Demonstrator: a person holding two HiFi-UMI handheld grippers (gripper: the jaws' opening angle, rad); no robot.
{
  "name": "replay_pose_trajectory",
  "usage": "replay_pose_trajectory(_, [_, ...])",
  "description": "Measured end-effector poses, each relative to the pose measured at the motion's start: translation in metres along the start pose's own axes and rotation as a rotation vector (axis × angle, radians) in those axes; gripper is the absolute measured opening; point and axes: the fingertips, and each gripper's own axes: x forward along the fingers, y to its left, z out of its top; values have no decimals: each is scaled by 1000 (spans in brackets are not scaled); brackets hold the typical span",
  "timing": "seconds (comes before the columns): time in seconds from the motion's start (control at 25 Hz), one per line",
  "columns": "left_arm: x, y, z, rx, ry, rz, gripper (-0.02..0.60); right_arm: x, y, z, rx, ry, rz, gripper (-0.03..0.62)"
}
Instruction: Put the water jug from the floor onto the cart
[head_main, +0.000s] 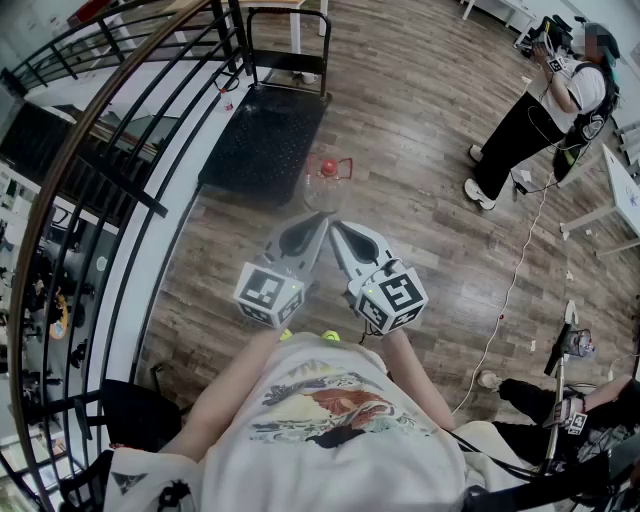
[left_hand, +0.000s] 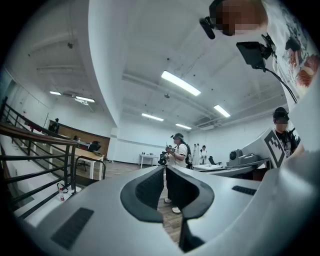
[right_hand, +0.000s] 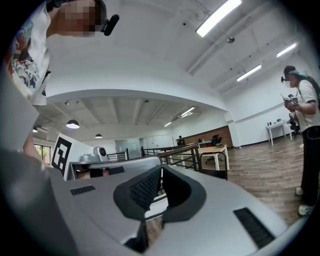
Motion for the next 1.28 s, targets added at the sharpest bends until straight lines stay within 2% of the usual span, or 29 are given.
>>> replay_pose_trajectory(0.64, [16,-17,-9,-4,37,-9,22,-10,-25,3,25,-8,-16,21])
replay_pose_trajectory(0.96, [9,-20,-21,-17,58,32,22,-17,-14,-1,-36,-4,30,21])
replay_pose_trajectory(1.28, [11,-39,-34,2,108,40,23,-33,-22,-10,-30,2,57,21])
